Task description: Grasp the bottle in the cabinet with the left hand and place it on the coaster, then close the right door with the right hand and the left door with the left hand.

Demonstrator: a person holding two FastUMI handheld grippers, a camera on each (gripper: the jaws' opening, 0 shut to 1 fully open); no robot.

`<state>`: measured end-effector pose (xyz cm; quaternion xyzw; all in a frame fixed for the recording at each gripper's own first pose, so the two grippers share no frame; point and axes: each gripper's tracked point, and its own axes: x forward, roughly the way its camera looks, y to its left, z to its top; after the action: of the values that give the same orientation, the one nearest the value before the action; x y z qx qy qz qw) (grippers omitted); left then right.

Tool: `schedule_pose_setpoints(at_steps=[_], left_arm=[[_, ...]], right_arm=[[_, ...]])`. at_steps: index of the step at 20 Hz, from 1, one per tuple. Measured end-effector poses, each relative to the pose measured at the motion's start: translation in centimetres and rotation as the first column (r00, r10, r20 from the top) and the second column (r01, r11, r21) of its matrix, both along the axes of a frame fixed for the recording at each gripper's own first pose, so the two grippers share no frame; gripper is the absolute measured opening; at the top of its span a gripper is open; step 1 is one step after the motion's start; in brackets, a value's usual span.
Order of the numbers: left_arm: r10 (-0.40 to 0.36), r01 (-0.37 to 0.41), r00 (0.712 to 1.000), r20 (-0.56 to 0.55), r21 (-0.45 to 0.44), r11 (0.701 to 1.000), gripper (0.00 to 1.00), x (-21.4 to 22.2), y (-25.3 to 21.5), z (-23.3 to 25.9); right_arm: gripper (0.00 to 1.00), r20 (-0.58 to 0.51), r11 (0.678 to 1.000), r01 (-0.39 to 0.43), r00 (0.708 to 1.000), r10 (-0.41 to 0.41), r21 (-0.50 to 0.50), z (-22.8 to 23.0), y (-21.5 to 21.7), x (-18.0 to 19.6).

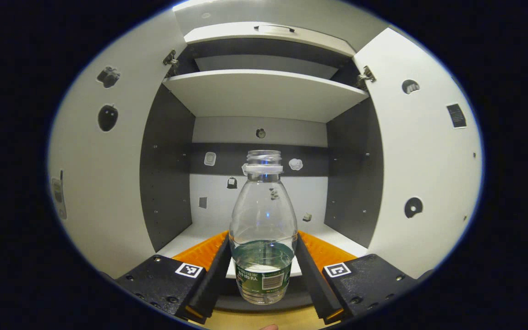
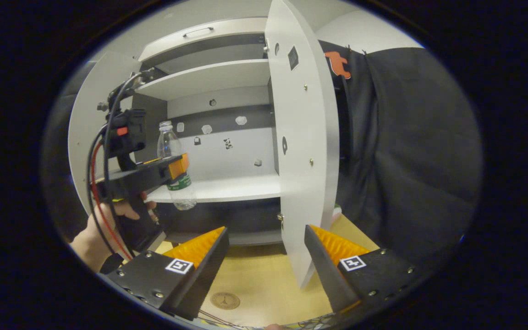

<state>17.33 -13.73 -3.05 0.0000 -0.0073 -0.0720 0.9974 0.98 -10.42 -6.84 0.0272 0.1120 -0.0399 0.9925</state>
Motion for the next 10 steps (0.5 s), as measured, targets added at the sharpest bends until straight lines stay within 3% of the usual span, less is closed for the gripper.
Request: schedule_pose_setpoints(at_steps=[10], left_arm=[[-0.008, 0.013, 0.989, -0.144, 0.035, 0.999, 0.81, -10.1, -1.4, -13.2]], right_arm=[[1.00, -0.088, 0.999, 0.015, 0.996, -0.012, 0.029, -3.6, -2.0, -4.2]])
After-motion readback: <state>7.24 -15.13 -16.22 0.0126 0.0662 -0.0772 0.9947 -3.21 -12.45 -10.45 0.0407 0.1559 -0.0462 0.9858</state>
